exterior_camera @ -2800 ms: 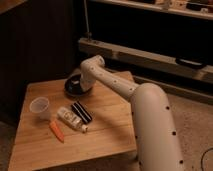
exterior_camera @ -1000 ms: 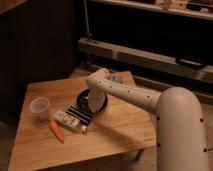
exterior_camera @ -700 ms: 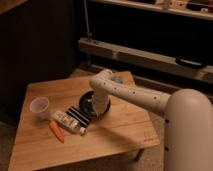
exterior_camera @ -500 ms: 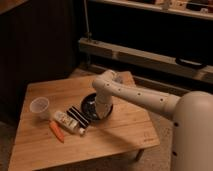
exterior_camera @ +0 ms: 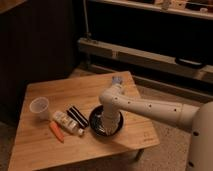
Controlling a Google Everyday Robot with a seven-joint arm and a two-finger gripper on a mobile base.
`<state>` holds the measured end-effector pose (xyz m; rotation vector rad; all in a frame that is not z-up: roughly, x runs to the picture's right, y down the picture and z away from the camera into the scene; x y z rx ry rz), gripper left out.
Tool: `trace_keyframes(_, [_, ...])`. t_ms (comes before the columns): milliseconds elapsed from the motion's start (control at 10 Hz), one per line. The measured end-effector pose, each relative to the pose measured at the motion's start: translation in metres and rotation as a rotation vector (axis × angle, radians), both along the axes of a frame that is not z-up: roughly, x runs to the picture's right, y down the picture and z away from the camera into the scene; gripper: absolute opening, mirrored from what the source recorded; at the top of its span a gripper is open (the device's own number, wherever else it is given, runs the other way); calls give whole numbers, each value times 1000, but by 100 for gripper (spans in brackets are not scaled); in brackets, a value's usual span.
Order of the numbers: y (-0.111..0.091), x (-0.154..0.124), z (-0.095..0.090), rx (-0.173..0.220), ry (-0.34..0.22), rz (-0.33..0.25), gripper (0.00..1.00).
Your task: Push the ceramic bowl across the table
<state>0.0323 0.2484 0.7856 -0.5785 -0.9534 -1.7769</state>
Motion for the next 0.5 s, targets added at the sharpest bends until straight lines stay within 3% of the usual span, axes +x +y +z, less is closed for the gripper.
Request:
trace_keyframes(100, [5, 9, -6, -16, 22, 5, 0])
trace_keyframes(500, [-2, 28, -24, -18, 71, 40, 3])
